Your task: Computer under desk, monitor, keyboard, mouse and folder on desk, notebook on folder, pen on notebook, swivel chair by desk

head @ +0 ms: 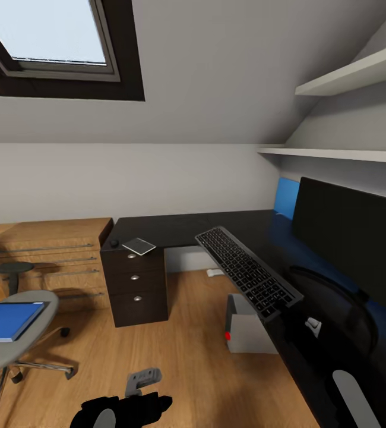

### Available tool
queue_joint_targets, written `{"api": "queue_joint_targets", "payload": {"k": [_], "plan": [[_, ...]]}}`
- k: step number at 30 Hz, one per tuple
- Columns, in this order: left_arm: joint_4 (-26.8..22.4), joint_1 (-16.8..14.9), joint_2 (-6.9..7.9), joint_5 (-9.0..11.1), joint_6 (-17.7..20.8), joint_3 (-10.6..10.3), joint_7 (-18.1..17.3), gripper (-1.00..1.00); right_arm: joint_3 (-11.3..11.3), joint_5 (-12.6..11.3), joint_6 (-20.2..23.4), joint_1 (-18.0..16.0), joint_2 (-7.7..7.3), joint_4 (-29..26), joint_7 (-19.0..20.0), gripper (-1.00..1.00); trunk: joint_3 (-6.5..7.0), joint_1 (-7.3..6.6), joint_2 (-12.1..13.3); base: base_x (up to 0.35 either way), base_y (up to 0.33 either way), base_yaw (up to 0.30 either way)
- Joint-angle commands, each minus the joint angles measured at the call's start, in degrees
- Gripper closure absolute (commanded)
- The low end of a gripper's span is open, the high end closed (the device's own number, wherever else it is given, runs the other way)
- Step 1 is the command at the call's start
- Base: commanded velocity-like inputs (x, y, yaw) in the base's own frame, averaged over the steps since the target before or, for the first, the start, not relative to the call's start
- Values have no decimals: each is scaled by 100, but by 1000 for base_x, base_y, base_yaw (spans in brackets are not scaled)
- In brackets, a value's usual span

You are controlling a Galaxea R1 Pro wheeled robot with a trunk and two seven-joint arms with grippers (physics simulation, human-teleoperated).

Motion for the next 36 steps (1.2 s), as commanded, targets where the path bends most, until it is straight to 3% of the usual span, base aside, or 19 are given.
{"api": "queue_joint_targets", "payload": {"k": [1, 14, 36], "plan": [[-7, -4, -2, 60, 16, 0, 59, -100, -9, -64, 47, -4, 2, 6, 22, 100, -6, -3, -4, -222, -275, 0], [-7, -4, -4, 60, 16, 0, 55, -100, -8, -245, 18, -4, 15, 22, -199, 100, -6, -3, -4, -171, -266, 0], [-7, -5, 4, 69, 16, 1, 50, -100, -1, -248, -27, -4, 47, 60, -457, 100, -6, -3, -4, -52, -73, 0]]}}
